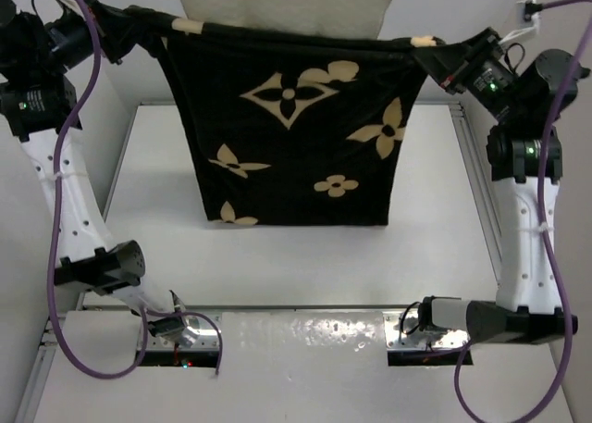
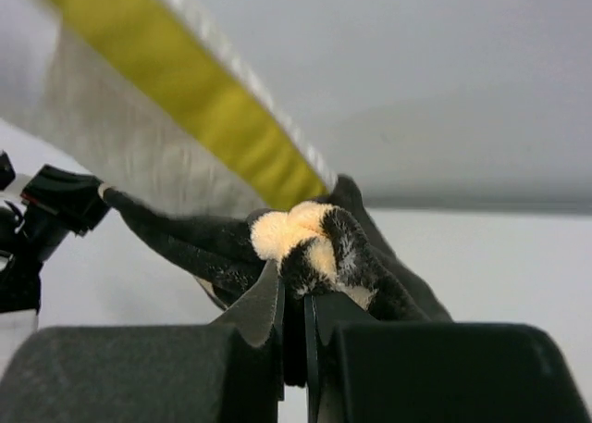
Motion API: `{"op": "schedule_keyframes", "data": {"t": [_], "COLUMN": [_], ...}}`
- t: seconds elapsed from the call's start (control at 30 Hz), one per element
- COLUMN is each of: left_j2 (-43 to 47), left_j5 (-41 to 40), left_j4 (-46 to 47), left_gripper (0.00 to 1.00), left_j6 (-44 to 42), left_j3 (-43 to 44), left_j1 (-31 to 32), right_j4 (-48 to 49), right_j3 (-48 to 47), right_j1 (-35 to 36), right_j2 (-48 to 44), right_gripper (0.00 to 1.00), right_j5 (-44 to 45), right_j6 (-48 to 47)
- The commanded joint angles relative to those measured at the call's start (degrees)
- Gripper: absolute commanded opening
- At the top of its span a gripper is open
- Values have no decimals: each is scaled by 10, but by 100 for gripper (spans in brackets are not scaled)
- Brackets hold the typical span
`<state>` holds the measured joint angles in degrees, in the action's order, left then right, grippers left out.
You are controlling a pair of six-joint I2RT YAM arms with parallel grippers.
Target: Put the pillow into the pillowcase
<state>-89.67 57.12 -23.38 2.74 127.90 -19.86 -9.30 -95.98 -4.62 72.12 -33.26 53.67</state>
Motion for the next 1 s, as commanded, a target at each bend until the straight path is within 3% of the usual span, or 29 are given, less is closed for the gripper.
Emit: {"op": "schedule_keyframes", "data": {"t": [0.0, 0.03, 0.13, 0.3, 0.37, 0.43, 0.5, 0.57, 0.67, 0.73, 0.83, 0.9, 0.97], "left_j2": [-43, -58, -36, -14, -23, -47, -35, -12, -6, -11, -12, 1, 17], "left_j5": [-60, -62, -78, -76, -92, -98, -88, -73, -75, -94, -83, -58, -47], "left_j4": [44, 60, 131, 87, 91, 93, 112, 112, 90, 89, 112, 96, 75], "left_gripper": [0, 0, 0, 0, 0, 0, 0, 0, 0, 0, 0, 0, 0], "left_j6": [16, 23, 27, -12, -14, -10, -7, -10, -48, -46, -33, -33, -33], "left_j3": [78, 102, 94, -4, 28, 107, 112, 71, 55, 79, 96, 76, -13], "left_j1": [-30, -36, -34, -16, -18, -26, -26, -25, -26, -38, -50, -44, -24], "right_j4": [15, 14, 15, 40, 23, -5, -26, -17, 33, 18, -7, 12, 55], "right_j3": [-49, -110, -155, 17, -18, -122, -182, -154, -8, -13, -93, -68, 3], "right_j1": [-27, -30, -32, -28, -35, -37, -38, -36, -32, -39, -49, -49, -47], "right_j2": [50, 56, 52, -13, 7, 43, 55, 31, -33, -32, -9, -22, -44], "right_gripper": [0, 0, 0, 0, 0, 0, 0, 0, 0, 0, 0, 0, 0], "right_j5": [45, 45, 57, 80, 81, 81, 79, 79, 86, 99, 89, 83, 79], "right_j6": [7, 4, -8, -13, -21, -31, -45, -51, -53, -67, -75, -68, -44]}}
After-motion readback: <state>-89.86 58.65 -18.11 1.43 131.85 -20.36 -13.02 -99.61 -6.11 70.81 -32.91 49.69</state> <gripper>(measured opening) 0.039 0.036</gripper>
